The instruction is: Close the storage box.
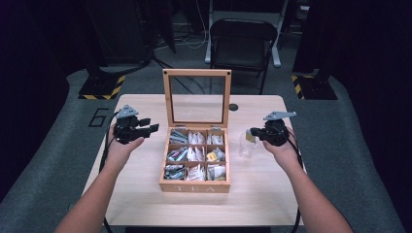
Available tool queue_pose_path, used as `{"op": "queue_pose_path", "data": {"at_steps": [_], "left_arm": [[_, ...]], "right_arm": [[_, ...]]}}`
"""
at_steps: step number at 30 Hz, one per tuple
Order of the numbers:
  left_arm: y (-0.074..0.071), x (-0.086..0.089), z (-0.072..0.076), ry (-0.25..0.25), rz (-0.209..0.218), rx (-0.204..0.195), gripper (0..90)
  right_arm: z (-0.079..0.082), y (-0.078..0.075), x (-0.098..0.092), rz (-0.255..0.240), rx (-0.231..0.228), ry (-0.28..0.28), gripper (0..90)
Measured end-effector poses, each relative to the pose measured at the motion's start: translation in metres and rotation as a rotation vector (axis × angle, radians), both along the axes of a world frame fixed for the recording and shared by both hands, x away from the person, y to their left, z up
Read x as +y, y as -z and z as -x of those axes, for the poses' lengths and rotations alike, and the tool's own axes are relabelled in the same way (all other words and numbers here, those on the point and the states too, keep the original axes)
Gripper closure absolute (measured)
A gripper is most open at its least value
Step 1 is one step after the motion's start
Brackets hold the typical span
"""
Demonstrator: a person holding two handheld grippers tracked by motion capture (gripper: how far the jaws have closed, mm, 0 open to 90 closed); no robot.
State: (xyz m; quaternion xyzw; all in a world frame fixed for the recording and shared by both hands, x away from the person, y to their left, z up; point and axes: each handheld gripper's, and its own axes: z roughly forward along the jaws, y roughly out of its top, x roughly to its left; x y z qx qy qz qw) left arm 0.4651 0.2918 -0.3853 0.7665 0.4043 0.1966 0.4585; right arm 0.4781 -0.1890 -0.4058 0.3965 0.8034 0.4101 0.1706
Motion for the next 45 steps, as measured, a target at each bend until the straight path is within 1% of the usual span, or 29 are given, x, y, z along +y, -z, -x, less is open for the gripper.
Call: {"op": "queue_pose_path", "data": {"at_steps": [9,12,19,22,24,29,31,34,36,37,39,43,45], "left_arm": [[-0.001,0.002,0.0,0.0,-0.005,0.003,51.4],[0.0,0.003,0.001,-0.003,0.003,-0.001,51.4],[0.006,0.005,0.001,-0.01,0.007,0.009,51.4],[0.006,0.005,0.001,-0.012,0.007,0.007,51.4],[0.006,0.006,0.001,-0.006,0.005,0.01,51.4],[0.005,0.006,0.001,-0.011,0.004,0.009,51.4],[0.006,0.007,0.001,-0.012,0.004,0.009,51.4],[0.006,0.006,0.001,-0.012,0.004,0.008,51.4],[0.005,0.006,0.001,-0.011,0.004,0.008,51.4],[0.005,0.006,0.001,-0.011,0.004,0.008,51.4],[0.005,0.006,0.001,-0.012,0.005,0.008,51.4],[0.005,0.007,0.002,-0.013,0.007,0.002,51.4],[0.005,0.007,0.002,-0.016,0.009,0.003,51.4]], "right_arm": [[-0.004,0.014,0.0,0.02,0.016,0.006,89.3],[-0.004,0.017,0.0,0.028,0.023,0.012,89.3],[-0.005,0.019,0.001,0.028,0.028,0.014,89.2],[-0.005,0.019,0.001,0.031,0.026,0.013,88.4],[-0.005,0.019,0.002,0.028,0.027,0.014,86.0],[-0.004,0.017,0.002,0.024,0.022,0.015,82.7],[-0.004,0.016,0.002,0.028,0.014,0.012,80.0],[-0.004,0.011,0.003,0.026,0.012,0.017,77.5],[-0.004,0.009,0.004,0.028,0.005,0.014,77.1],[-0.004,0.004,0.006,0.03,-0.003,0.007,75.2],[-0.003,0.001,0.007,0.021,-0.007,0.007,74.3],[-0.003,-0.006,0.011,0.025,-0.02,-0.003,73.1],[-0.003,-0.008,0.013,0.019,-0.013,-0.004,72.1]]}}
